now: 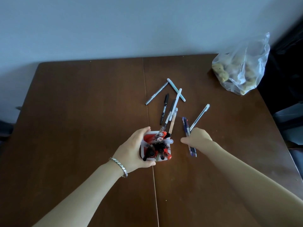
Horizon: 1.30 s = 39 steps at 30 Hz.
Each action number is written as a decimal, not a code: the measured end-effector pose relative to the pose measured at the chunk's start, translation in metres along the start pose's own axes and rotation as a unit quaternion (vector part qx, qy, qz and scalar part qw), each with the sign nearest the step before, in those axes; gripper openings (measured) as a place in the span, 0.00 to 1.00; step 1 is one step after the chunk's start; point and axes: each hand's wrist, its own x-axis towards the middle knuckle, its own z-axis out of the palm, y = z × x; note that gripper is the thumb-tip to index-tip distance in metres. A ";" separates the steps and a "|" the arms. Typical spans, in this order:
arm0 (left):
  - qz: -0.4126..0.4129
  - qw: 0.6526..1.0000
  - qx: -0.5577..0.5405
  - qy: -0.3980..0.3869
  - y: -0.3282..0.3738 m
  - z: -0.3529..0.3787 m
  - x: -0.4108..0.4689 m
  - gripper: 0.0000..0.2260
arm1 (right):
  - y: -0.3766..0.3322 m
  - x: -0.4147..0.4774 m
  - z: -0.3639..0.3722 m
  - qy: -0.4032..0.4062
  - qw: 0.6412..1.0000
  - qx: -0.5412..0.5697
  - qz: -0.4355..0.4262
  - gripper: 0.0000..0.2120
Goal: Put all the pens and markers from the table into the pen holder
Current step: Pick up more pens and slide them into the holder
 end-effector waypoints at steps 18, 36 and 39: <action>0.203 0.962 0.176 0.040 0.039 0.003 0.022 0.31 | -0.001 -0.110 -0.014 0.107 0.910 0.350 -0.193 0.09; 0.121 0.986 -0.059 0.095 0.012 0.005 0.001 0.17 | -0.030 -0.093 0.008 0.180 0.904 0.237 -0.308 0.11; 0.127 0.989 -0.033 0.064 0.004 0.004 -0.004 0.35 | -0.029 -0.097 0.006 0.268 0.841 0.257 -0.395 0.11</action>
